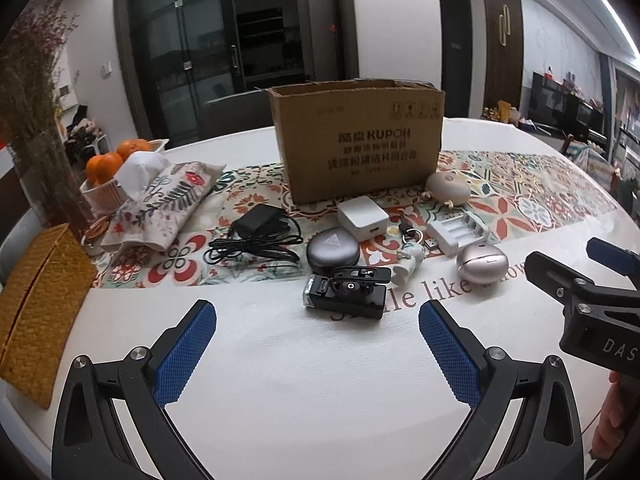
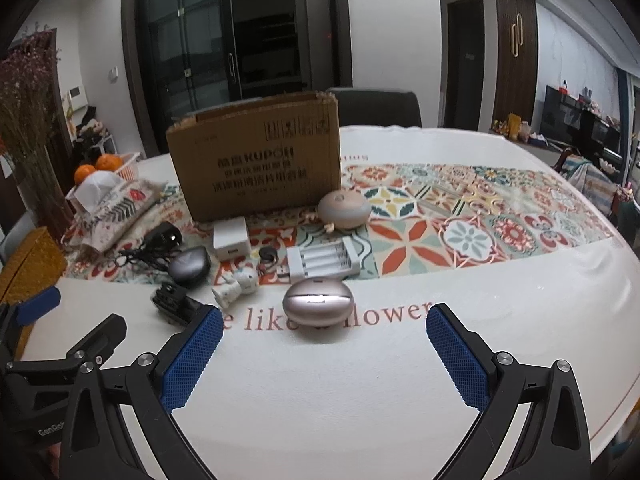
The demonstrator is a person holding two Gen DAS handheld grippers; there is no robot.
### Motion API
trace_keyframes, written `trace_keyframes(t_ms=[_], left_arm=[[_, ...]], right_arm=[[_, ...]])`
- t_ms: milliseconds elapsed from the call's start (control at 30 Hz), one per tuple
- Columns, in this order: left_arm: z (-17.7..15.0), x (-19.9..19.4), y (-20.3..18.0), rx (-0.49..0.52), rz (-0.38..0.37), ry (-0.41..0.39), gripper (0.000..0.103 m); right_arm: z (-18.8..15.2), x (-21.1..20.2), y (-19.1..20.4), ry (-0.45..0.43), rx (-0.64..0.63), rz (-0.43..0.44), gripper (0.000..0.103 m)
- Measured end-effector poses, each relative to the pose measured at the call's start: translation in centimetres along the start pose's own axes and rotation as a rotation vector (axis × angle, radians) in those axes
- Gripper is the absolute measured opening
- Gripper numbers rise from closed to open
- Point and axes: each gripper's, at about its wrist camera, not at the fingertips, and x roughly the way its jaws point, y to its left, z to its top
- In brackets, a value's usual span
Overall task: Organize rigid objects
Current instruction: 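Reach the left tool to the black shaver while the right tool reaches the silver egg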
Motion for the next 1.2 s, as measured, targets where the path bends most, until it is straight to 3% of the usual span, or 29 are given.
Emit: trace_keyframes(t_ms=[767, 1000, 1200], left_arm=[[0.1, 8.5, -0.4, 0.075, -0.105, 0.174, 0.103], [0.6, 10.0, -0.6, 0.094, -0.130, 0.184, 0.102], [0.8, 11.0, -0.7, 0.092, -0.141, 0.192, 0.094]], right_arm=[[0.1, 7.8, 0.7, 0.154, -0.043, 0.023, 0.102], [0.2, 9.3, 0.7, 0.177, -0.033, 0.036, 0.100], [0.3, 10.5, 0.6, 0.196, -0.032, 0.034, 0.093]])
